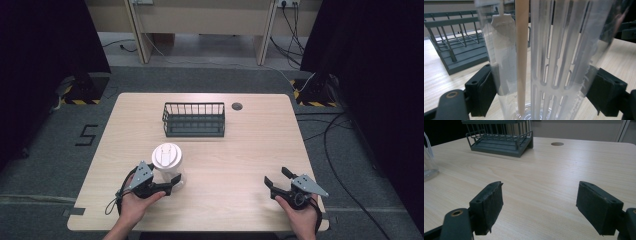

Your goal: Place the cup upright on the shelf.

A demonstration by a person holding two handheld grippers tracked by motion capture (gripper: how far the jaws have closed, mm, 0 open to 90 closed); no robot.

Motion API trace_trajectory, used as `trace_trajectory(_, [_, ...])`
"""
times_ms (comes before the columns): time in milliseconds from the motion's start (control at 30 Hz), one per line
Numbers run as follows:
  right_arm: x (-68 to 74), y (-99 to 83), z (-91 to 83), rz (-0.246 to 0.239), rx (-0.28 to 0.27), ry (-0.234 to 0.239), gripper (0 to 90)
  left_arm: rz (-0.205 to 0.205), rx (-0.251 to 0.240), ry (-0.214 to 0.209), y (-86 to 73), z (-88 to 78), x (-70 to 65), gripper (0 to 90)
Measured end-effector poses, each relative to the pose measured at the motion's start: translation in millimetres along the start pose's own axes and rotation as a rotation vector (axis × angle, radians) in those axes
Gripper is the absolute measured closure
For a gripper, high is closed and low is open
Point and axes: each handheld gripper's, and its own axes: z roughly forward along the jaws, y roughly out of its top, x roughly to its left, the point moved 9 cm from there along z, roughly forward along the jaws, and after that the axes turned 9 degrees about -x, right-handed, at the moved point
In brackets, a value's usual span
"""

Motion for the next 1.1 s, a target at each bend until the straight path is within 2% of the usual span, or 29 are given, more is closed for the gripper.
trace_trajectory(767, [0.0,-0.2,-0.4,0.007,0.002,0.000,21.9,0.031,-0.052,0.022,37.5,10.7,11.4,17.6])
trace_trajectory(1100, [-0.1,-0.3,-0.3,0.009,0.003,0.001,22.1,0.024,-0.068,0.022,47.2,20.7,13.3,17.6])
